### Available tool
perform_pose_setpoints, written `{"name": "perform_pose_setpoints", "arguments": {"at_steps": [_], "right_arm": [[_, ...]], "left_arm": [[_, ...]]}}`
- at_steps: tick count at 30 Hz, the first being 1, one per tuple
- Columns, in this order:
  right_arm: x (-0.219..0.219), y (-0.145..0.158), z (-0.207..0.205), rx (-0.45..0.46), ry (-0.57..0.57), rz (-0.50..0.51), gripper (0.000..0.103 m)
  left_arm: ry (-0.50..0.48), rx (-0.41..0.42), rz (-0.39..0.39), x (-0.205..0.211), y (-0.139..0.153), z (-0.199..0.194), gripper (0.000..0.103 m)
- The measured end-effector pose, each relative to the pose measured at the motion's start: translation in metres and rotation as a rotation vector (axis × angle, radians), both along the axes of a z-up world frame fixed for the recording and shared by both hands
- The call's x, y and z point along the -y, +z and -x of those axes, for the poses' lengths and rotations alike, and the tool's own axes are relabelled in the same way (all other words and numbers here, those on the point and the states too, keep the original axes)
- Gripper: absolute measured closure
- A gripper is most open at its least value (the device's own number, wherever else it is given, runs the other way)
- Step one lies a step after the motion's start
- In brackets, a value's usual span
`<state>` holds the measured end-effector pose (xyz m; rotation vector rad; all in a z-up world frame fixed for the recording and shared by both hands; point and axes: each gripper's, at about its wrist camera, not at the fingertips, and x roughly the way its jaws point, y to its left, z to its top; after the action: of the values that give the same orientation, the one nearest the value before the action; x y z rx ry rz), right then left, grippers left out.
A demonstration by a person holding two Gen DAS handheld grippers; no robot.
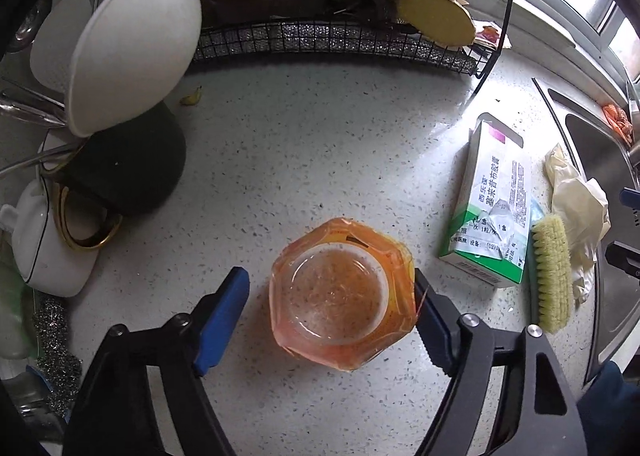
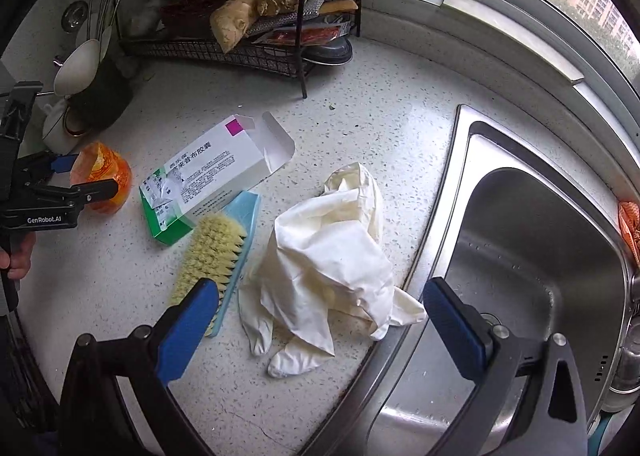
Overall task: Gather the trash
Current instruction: 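Grasp the white rubber gloves with the right tool while the left tool holds the cup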
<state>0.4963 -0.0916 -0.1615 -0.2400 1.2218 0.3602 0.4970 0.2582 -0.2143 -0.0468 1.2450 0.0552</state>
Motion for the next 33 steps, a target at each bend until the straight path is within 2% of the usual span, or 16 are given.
{"name": "perform_pose_setpoints", "arguments": {"at_steps": [3,15,22,28,31,33], "right_arm": [[-0.001,-0.002,-0.002,-0.003,-0.001,0.006,0.001],[-0.010,-0.012,-0.007,0.008,0.061,0.022,0.001],[-0.026,-0.021,-0.013,0.026,0.152,0.050,0.001],[-0.035,-0.039,-0.026,-0.032,0.176,0.049,0.001],[-0.035,-0.044,-0.031,-0.046,0.180,0.040,0.010],[-0.034,-0.047,-0.034,-0.057,0.183,0.042,0.022]], "left_arm": [[-0.006,-0.007,-0.005,0.002,-0.001,0.000,0.038],[-0.011,0.000,0.007,0.028,0.003,0.015,0.039],[-0.017,0.008,0.002,0.038,0.015,0.025,0.039],[-0.010,0.011,0.015,0.042,0.021,0.027,0.039],[-0.009,0.010,0.019,0.043,0.022,0.030,0.039],[-0.009,0.006,0.022,0.044,0.022,0.030,0.039]]}}
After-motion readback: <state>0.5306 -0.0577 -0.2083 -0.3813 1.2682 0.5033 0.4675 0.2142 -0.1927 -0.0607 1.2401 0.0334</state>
